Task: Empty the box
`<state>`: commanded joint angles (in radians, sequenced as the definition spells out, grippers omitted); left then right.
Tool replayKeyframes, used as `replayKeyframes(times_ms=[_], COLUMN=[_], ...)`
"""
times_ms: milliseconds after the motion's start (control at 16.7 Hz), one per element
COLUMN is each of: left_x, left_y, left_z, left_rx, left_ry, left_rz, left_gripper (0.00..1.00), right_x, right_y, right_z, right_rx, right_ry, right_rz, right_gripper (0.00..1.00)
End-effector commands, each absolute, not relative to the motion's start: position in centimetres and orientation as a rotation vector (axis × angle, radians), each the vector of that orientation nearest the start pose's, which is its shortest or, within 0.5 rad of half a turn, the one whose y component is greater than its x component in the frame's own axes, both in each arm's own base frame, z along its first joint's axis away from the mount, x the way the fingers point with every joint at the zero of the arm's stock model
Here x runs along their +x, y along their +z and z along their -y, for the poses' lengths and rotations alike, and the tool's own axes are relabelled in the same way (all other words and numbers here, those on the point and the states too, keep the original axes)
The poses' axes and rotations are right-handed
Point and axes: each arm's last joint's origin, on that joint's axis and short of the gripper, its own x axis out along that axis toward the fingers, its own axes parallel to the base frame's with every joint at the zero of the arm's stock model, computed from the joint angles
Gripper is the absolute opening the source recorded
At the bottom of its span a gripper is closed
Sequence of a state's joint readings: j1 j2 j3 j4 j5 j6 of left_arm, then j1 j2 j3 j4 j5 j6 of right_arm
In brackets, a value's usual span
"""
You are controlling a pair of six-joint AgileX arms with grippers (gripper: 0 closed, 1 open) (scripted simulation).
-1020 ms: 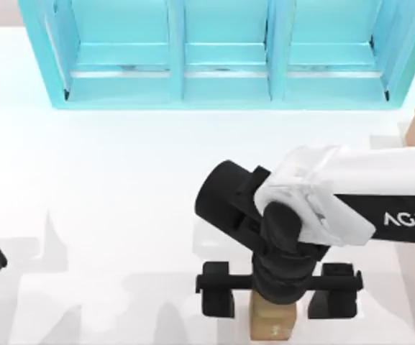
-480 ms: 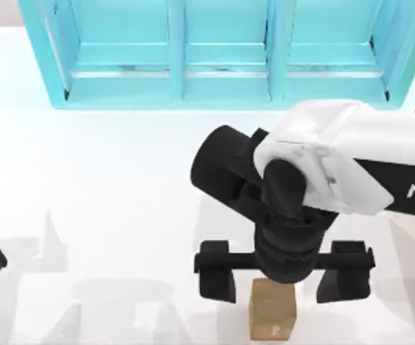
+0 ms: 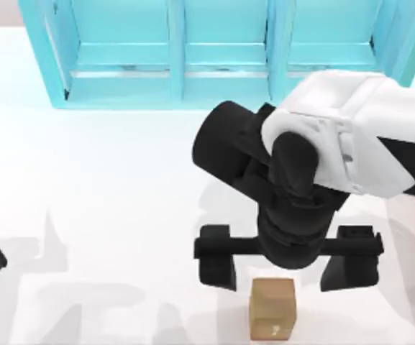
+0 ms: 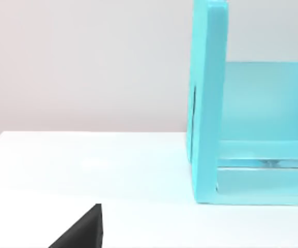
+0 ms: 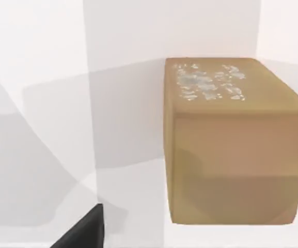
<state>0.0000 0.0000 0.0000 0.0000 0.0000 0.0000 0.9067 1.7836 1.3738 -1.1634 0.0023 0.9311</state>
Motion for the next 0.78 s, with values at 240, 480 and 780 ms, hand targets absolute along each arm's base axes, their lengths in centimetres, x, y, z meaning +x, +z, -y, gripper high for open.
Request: replayKeyframes(times_ms=[240, 480, 780], left_x=[10.6, 10.6, 10.6], left_y=[16.0, 16.0, 16.0], left_z=[0.1, 0.1, 0.1], left_rx=[0.0, 0.0, 0.0], left_ry=[0.0, 0.0, 0.0], left_rz=[0.0, 0.0, 0.0], left_gripper=[1.0, 1.0, 1.0], right_x=[23.3, 30.1, 36.7], right_y=[22.0, 22.6, 23.5], right_z=[-24.7, -18.5, -3.1], right_rx=[0.008, -0.001, 0.013], right_ry=[-0.026, -0.03, -0.008], right_rz=[-1.574, -1.597, -1.636], right_gripper=[1.0, 1.0, 1.0])
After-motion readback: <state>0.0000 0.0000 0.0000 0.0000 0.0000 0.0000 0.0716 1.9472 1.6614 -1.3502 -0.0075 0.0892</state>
